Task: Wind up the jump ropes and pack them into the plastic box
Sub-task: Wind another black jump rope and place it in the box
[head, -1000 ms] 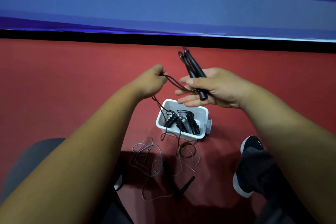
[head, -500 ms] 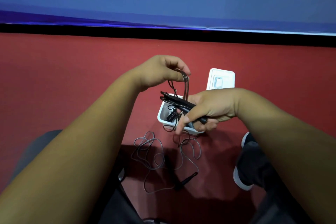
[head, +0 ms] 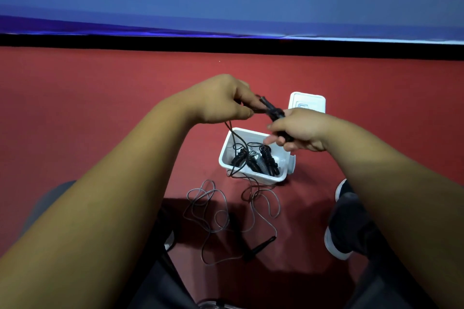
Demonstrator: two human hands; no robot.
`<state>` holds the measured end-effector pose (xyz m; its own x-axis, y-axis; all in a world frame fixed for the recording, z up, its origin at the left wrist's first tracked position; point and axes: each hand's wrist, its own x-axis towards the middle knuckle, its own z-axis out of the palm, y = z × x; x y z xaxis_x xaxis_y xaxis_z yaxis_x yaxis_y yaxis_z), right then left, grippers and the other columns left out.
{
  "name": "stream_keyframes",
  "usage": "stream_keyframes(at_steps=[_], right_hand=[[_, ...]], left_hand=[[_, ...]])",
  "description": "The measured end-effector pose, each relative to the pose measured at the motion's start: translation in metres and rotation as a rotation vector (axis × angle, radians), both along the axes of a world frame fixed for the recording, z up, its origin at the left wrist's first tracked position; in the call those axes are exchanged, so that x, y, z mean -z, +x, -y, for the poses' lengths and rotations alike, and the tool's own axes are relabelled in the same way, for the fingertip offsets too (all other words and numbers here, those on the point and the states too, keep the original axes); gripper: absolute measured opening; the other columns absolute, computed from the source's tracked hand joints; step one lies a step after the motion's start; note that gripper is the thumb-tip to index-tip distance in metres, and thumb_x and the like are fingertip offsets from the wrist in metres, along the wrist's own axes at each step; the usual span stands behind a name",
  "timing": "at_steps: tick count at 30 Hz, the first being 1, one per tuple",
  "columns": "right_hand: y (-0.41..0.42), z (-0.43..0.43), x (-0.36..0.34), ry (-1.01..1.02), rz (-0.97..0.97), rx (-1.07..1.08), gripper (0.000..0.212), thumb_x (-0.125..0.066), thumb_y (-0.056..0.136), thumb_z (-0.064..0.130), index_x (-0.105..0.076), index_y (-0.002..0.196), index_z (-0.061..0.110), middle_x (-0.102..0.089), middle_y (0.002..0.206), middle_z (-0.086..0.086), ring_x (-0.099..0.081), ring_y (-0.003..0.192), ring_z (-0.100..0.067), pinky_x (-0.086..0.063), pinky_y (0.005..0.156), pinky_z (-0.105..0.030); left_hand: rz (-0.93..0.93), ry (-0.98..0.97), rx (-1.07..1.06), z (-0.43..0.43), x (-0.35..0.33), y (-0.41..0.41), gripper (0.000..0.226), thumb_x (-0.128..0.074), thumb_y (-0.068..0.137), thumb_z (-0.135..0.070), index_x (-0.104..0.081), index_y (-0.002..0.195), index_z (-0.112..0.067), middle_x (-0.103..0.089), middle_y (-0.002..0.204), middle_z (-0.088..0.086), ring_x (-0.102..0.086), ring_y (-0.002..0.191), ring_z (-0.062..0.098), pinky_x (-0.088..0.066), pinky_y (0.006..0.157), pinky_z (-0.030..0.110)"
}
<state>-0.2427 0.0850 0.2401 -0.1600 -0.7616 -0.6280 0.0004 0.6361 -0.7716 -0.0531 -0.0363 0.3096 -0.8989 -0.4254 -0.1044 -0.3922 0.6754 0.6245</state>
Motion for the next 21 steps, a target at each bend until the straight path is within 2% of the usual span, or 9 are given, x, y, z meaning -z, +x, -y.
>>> stream_keyframes(at_steps=[2,4,7,10,13,15,18,20,21], right_hand=[[-0.002,0.004,-0.002,-0.063,0.030,0.121,0.012,-0.055,0.107,0.006,-0.051,0.116,0.012,-0.079,0.099,-0.023,-0.057,0.055,-0.012,-0.050,0.046,-0.021],[0.000,0.008,-0.004,-0.139,0.098,0.227,0.010,-0.056,0.107,0.006,-0.051,0.113,0.011,-0.080,0.091,-0.019,-0.061,0.055,-0.013,-0.054,0.049,-0.025],[0.009,0.010,-0.008,-0.224,0.172,0.253,0.008,-0.059,0.108,0.012,-0.058,0.116,0.013,-0.069,0.077,-0.007,-0.058,0.054,-0.013,-0.056,0.053,-0.029],[0.012,0.010,-0.009,-0.236,0.243,0.240,0.016,-0.058,0.108,0.016,-0.063,0.122,0.020,-0.055,0.066,0.001,-0.044,0.052,-0.011,-0.046,0.050,-0.026],[0.008,0.010,-0.009,-0.228,0.294,0.275,0.017,-0.053,0.109,0.013,-0.061,0.123,0.020,-0.047,0.065,0.002,-0.032,0.053,-0.010,-0.027,0.044,-0.021],[0.006,0.009,-0.010,-0.230,0.308,0.278,0.017,-0.051,0.109,0.012,-0.061,0.121,0.018,-0.044,0.065,0.003,-0.028,0.053,-0.009,-0.021,0.042,-0.021],[0.005,0.006,-0.015,-0.255,0.328,0.236,0.013,-0.055,0.107,0.014,-0.064,0.116,0.018,-0.040,0.065,0.003,-0.025,0.052,-0.008,-0.018,0.040,-0.020],[0.006,0.003,-0.023,-0.279,0.348,0.178,0.008,-0.064,0.103,0.025,-0.065,0.109,0.020,-0.035,0.066,0.004,-0.021,0.052,-0.007,-0.016,0.039,-0.019],[0.007,0.002,-0.027,-0.283,0.358,0.153,0.017,-0.070,0.100,0.037,-0.065,0.106,0.022,-0.032,0.067,0.005,-0.018,0.053,-0.007,-0.014,0.039,-0.019]], left_hand=[[0.090,-0.096,-0.016,-0.002,0.004,0.000,0.024,-0.076,0.092,-0.017,-0.080,0.112,-0.031,-0.074,0.088,-0.010,-0.065,0.067,-0.004,-0.050,0.070,0.011],[0.184,-0.164,-0.090,-0.004,0.012,-0.003,0.014,-0.067,0.095,-0.012,-0.076,0.104,-0.019,-0.076,0.078,-0.002,-0.071,0.058,0.002,-0.063,0.070,0.028],[0.258,-0.117,-0.208,-0.011,0.026,-0.009,0.017,-0.049,0.099,-0.006,-0.064,0.108,-0.008,-0.076,0.080,0.008,-0.075,0.056,0.018,-0.065,0.063,0.045],[0.133,0.216,-0.319,-0.012,0.032,-0.010,0.014,-0.052,0.105,-0.010,-0.065,0.109,-0.009,-0.078,0.089,0.012,-0.078,0.068,0.027,-0.065,0.068,0.041],[-0.048,0.491,-0.318,-0.001,0.030,-0.004,0.011,-0.067,0.101,-0.014,-0.072,0.106,-0.005,-0.078,0.097,0.013,-0.077,0.088,0.026,-0.060,0.083,0.042],[-0.102,0.519,-0.281,0.005,0.028,-0.001,0.013,-0.074,0.095,-0.012,-0.075,0.106,-0.005,-0.078,0.096,0.015,-0.075,0.088,0.021,-0.060,0.087,0.039],[-0.102,0.510,-0.223,0.008,0.030,-0.001,0.017,-0.074,0.095,-0.009,-0.077,0.111,-0.005,-0.076,0.089,0.012,-0.070,0.078,0.018,-0.059,0.081,0.030],[-0.091,0.455,-0.214,0.009,0.031,0.000,0.017,-0.075,0.095,-0.013,-0.079,0.111,-0.012,-0.075,0.088,0.010,-0.064,0.073,0.014,-0.055,0.073,0.027],[-0.092,0.422,-0.220,0.009,0.031,0.000,0.017,-0.076,0.094,-0.015,-0.080,0.111,-0.015,-0.076,0.089,0.011,-0.062,0.072,0.012,-0.054,0.072,0.026]])
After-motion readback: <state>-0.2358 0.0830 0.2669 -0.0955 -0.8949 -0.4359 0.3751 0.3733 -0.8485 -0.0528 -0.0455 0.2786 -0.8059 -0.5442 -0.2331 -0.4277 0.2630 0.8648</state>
